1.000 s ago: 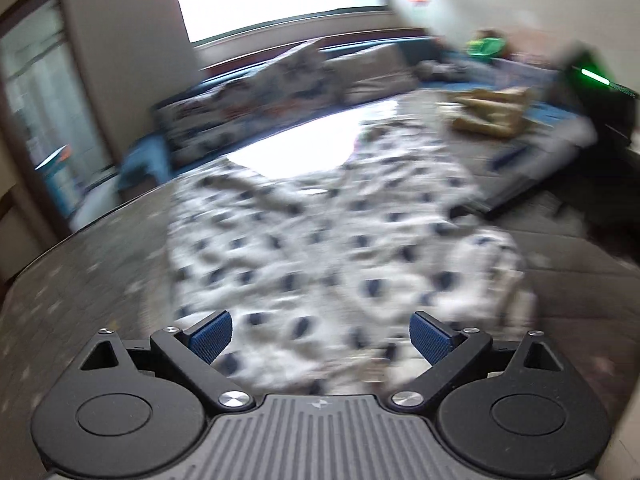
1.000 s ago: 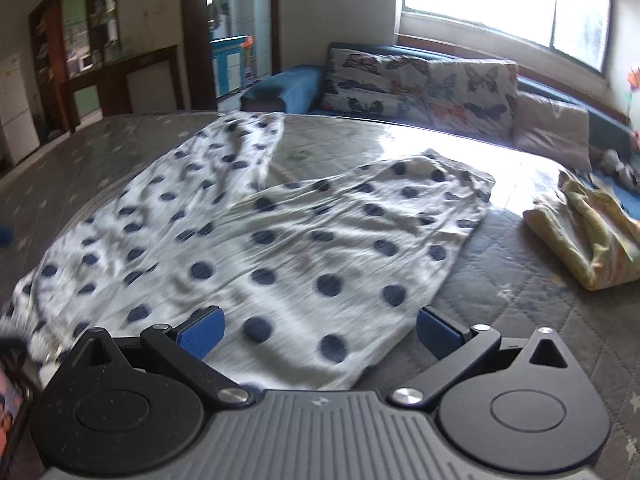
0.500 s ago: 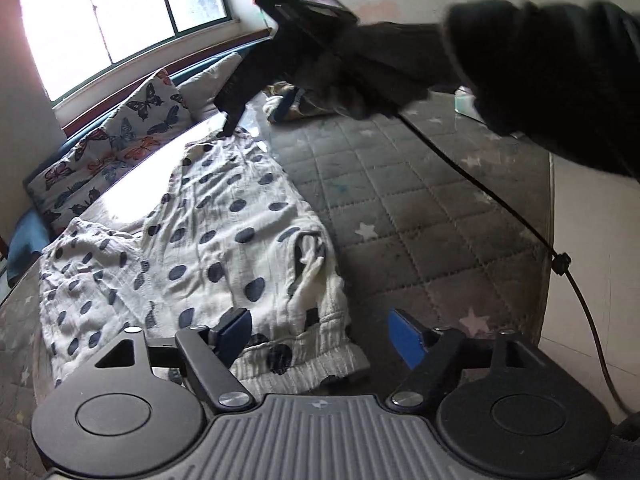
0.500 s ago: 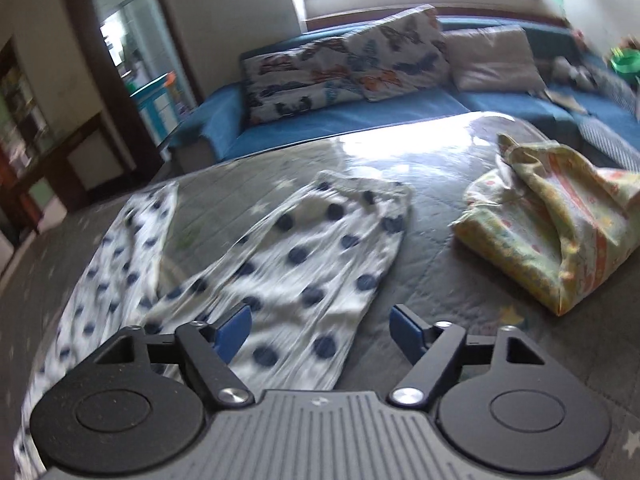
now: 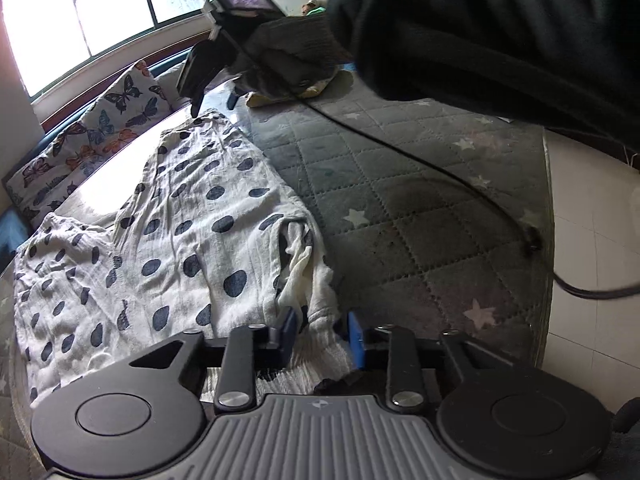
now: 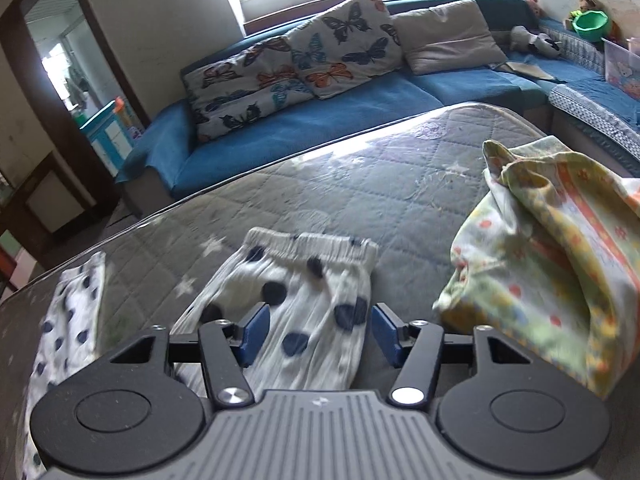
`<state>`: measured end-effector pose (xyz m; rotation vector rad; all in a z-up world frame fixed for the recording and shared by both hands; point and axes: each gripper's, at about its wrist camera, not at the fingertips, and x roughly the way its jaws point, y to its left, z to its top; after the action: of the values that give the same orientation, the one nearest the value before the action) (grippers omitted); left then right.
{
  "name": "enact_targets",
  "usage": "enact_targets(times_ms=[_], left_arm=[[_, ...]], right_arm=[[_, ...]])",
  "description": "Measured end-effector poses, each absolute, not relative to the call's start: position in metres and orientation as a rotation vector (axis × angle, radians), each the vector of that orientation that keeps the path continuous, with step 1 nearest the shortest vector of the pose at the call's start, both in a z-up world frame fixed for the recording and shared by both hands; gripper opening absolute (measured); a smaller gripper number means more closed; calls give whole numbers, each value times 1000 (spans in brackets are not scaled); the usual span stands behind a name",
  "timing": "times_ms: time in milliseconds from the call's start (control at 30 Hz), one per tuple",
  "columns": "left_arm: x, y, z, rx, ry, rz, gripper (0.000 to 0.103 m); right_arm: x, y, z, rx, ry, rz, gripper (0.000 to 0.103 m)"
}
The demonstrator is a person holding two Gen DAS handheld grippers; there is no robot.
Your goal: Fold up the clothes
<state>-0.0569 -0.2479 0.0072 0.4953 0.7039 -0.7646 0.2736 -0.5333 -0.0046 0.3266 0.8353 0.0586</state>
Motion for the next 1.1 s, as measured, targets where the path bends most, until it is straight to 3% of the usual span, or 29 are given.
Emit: enact_targets(times_ms=[300,400,467,567,1100], left_arm=[[-50,-242,10,439,704,-795,16],[-47,-239,11,411,711,-799,14],[-45,-237,12,390,714,-799,13],[-43,-231,16,357,710,-789,12],[-41,-159,49,102,677,-670,9]], right_arm=[[300,-538,-23,316,841,-4,47],[303,-538,-22,329,840,-2,33],[304,-538,-21,338,840,-1,13],[307,-538,-20,351,840,2,8],[315,-497,44,445,717,50,4]])
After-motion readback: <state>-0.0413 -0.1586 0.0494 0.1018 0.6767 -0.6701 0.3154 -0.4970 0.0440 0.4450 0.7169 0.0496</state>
